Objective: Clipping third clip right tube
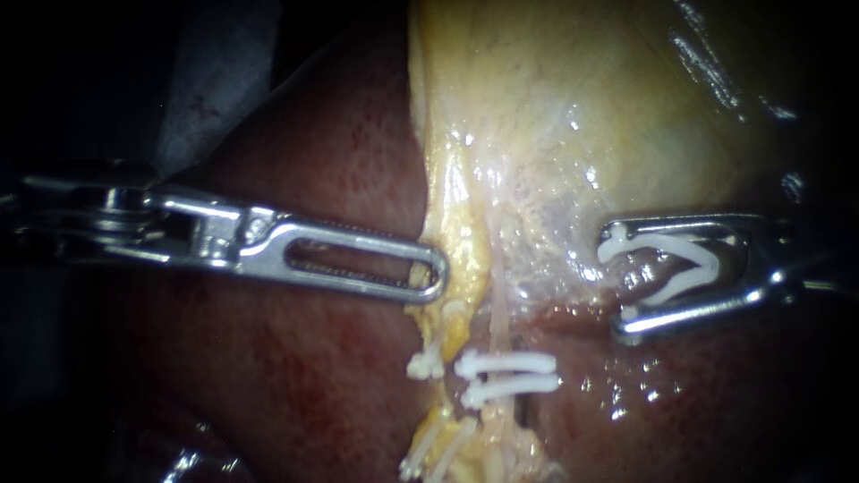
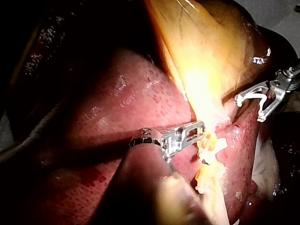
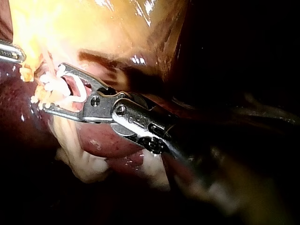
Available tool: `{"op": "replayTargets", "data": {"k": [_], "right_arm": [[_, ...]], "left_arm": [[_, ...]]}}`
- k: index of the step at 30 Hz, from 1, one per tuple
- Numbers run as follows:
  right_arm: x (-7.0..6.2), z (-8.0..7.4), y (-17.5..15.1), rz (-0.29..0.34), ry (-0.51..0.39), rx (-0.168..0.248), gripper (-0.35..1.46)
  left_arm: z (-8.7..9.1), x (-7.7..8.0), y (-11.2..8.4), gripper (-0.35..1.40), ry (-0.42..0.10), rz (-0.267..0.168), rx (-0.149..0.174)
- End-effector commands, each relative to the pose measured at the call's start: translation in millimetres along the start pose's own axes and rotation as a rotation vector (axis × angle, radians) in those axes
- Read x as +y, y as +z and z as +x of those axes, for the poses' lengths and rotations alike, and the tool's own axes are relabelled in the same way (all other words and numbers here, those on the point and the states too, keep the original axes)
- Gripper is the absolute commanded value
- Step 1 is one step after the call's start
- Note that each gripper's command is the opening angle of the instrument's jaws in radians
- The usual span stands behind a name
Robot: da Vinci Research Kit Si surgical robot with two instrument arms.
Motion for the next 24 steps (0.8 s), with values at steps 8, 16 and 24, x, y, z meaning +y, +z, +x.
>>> {"op": "replayTargets", "data": {"k": [8, 16, 24], "right_arm": [[-0.1, -0.7, 1.4, -0.004, 0.03, 0.004, 0.57], [-0.4, -2.2, 4.7, 0.01, 0.052, 0.0, 0.57], [-0.4, -2.9, 7.3, 0.025, 0.073, -0.006, 0.57]], "left_arm": [[-0.2, -0.2, -0.8, -0.35, -0.001, 0.005, 0.004], [-0.5, -0.6, -3.3, -0.35, -0.004, 0.011, 0.008], [-1.1, -1.6, -7.3, -0.35, -0.013, 0.005, -0.006]]}}
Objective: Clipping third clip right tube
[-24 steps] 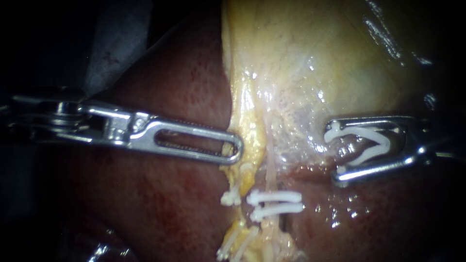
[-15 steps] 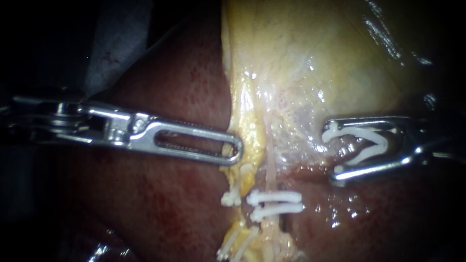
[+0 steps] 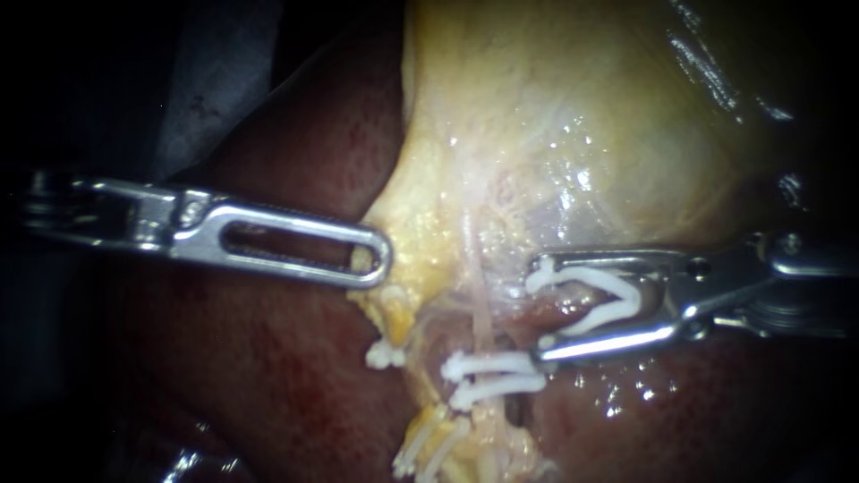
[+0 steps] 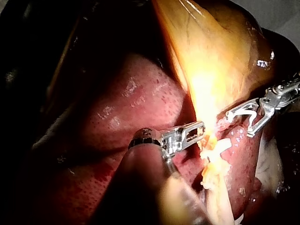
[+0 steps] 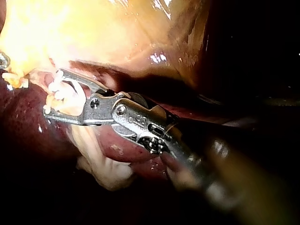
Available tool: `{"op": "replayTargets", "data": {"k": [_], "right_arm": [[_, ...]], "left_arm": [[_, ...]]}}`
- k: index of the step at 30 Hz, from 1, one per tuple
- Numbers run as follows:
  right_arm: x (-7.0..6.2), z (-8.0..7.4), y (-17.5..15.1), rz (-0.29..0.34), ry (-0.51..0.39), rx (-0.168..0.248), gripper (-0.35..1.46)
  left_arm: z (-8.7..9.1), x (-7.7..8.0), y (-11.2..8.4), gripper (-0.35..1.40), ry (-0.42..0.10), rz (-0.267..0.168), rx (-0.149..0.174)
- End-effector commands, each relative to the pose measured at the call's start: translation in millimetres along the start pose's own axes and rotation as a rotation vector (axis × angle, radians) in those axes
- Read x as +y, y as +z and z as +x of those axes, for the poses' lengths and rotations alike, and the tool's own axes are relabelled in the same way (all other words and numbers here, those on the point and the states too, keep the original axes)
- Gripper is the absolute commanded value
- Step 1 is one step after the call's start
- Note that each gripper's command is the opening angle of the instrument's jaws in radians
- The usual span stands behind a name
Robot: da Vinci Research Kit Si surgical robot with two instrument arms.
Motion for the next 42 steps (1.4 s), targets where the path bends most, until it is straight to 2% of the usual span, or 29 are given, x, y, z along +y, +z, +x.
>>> {"op": "replayTargets", "data": {"k": [1, 9, 16, 24, 42], "right_arm": [[0.0, -0.1, 0.4, 0.001, 0.006, -0.001, 0.57], [0.4, -0.7, 2.1, 0.01, 0.029, -0.005, 0.56], [1.5, -1.7, 2.9, 0.012, 0.04, -0.005, 0.56], [2.6, -2.3, 3.9, 0.017, 0.041, -0.009, 0.56], [3.2, -2.5, 6.8, 0.03, 0.047, -0.017, 0.55]], "left_arm": [[0.0, -0.2, -0.3, -0.35, -0.002, 0.0, -0.002], [0.2, -1.8, -1.0, -0.35, -0.008, -0.002, -0.007], [0.4, -2.6, -1.0, -0.35, -0.011, 0.0, -0.011], [0.4, -3.0, -1.2, -0.35, -0.007, 0.0, -0.011], [0.4, -3.4, -1.2, -0.35, -0.009, 0.0, -0.011]]}}
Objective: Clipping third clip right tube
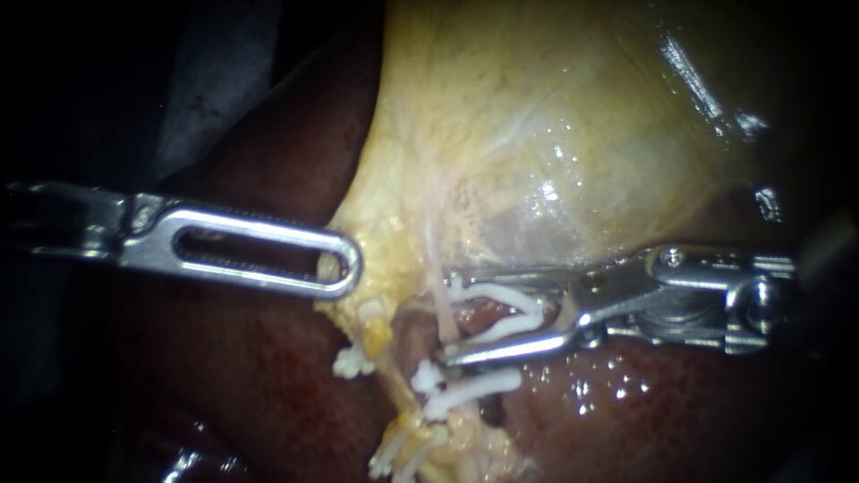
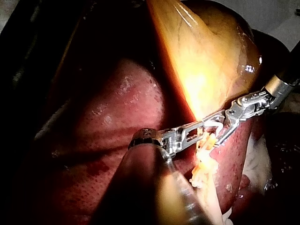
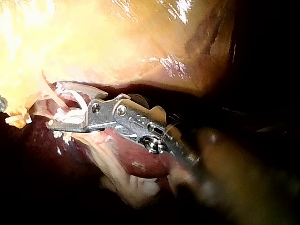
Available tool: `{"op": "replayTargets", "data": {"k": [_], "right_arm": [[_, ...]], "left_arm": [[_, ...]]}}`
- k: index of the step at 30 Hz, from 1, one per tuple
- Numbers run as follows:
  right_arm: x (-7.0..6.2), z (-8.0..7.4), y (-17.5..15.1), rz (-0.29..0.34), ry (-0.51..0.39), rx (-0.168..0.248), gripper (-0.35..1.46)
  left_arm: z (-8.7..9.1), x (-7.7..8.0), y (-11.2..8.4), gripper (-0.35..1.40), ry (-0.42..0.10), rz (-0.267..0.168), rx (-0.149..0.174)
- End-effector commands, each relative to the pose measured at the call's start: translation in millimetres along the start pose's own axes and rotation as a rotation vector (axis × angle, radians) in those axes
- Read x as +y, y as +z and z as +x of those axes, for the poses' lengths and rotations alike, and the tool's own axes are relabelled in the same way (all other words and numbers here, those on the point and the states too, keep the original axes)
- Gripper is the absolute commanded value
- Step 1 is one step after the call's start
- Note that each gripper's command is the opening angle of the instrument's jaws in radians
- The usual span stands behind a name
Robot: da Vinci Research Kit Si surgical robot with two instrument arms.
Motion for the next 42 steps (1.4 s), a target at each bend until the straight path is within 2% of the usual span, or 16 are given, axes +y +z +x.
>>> {"op": "replayTargets", "data": {"k": [1, 18, 32, 42], "right_arm": [[0.0, 0.0, 0.2, 0.005, -0.002, -0.002, 0.55], [-1.4, 0.3, 1.1, 0.018, 0.053, -0.005, 0.51], [-1.5, 2.3, 1.1, 0.031, 0.063, 0.021, 0.49], [-1.4, 2.3, 1.7, 0.029, 0.063, 0.022, 0.48]], "left_arm": [[0.0, 0.0, 0.0, -0.35, 0.0, 0.0, 0.0], [-0.3, 0.6, -0.1, -0.35, 0.001, 0.001, 0.002], [-0.4, 1.0, -0.2, -0.35, 0.002, 0.001, 0.002], [-0.3, 1.0, -0.2, -0.35, 0.002, 0.001, 0.002]]}}
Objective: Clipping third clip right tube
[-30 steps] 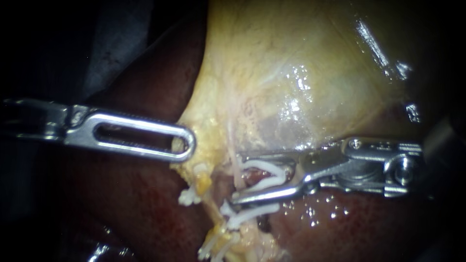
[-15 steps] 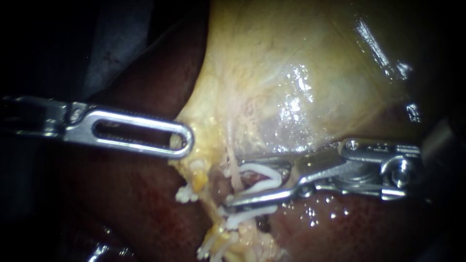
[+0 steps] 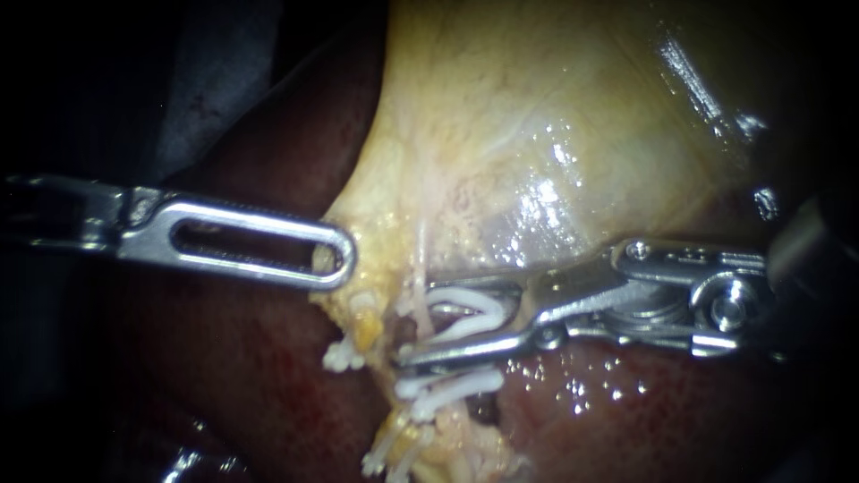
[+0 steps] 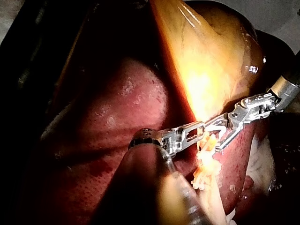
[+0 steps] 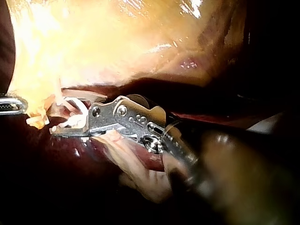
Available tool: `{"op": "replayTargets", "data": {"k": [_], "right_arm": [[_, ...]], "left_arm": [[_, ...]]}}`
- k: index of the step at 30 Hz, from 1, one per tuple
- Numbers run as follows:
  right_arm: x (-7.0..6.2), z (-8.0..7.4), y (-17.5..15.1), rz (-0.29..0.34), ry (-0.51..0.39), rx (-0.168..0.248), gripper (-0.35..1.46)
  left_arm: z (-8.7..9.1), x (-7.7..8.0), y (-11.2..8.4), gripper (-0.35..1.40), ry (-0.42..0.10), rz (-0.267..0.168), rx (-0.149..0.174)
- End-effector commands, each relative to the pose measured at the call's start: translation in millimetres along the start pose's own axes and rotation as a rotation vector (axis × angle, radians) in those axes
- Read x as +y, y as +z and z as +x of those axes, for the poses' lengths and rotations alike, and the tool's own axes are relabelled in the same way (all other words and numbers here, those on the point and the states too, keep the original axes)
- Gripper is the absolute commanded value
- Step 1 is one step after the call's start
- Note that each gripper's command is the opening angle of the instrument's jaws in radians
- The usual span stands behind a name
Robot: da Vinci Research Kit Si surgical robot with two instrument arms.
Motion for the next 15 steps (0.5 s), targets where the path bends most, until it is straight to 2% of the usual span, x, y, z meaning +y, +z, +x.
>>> {"op": "replayTargets", "data": {"k": [1, 7, 15], "right_arm": [[0.1, -0.1, 0.0, 0.001, -0.001, -0.001, 0.47], [0.1, -0.4, -0.1, 0.01, -0.003, -0.007, 0.44], [-0.1, -0.5, -0.3, 0.018, 0.008, -0.011, 0.42]], "left_arm": [[0.0, 0.0, 0.0, -0.35, 0.0, 0.0, 0.0], [-0.1, 0.3, 0.0, -0.35, 0.001, 0.0, 0.0], [-0.4, 1.6, -0.2, -0.35, 0.004, 0.0, 0.001]]}}
